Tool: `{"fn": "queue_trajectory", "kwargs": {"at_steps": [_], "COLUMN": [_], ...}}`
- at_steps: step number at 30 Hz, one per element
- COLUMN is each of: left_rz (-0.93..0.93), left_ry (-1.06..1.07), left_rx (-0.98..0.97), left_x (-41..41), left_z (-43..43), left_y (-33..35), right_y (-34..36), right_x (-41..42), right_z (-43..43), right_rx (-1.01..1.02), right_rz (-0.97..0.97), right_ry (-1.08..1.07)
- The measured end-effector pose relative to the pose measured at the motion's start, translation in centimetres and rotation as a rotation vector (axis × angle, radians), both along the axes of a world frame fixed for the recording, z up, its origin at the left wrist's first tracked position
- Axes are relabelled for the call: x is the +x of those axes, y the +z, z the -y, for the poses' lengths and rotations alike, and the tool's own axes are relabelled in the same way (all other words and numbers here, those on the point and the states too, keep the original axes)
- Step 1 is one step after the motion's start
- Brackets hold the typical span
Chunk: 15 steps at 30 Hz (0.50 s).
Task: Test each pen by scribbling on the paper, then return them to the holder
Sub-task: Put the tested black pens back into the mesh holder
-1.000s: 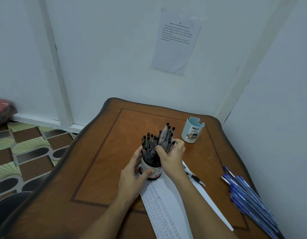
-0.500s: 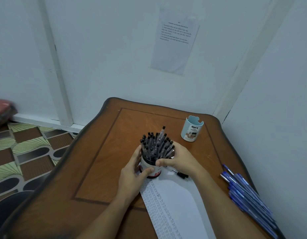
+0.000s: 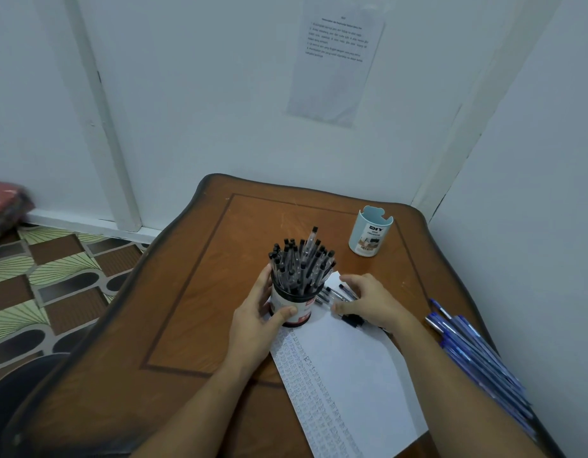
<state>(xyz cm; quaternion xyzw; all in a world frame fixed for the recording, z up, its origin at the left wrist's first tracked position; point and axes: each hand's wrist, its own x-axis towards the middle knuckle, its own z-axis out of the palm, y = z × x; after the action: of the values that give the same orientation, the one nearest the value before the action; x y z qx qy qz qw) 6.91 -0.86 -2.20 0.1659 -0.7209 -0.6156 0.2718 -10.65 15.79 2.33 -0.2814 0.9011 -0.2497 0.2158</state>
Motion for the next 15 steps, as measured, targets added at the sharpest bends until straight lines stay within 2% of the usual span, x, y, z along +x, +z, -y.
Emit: {"fn": "queue_trajectory", "kwargs": {"at_steps": [4, 6, 15], "left_rz": [0.010, 0.014, 0.023], "left_ry": [0.000, 0.000, -0.002], "left_rx": [0.005, 0.000, 0.001], "left_x": [-0.1, -0.1, -0.2], "left_z": [0.0, 0.1, 0.1], "left_y": [-0.1, -0.1, -0.2], "right_y": [-0.6, -0.7, -0.8], "right_x": [0.8, 1.1, 0.6], "right_z": [0.8, 1.3, 1.2], "right_rx": [0.138, 0.124, -0.361], "right_rz": [-0.107, -0.105, 0.169], "right_ry": [0.011, 0.034, -0.163]}}
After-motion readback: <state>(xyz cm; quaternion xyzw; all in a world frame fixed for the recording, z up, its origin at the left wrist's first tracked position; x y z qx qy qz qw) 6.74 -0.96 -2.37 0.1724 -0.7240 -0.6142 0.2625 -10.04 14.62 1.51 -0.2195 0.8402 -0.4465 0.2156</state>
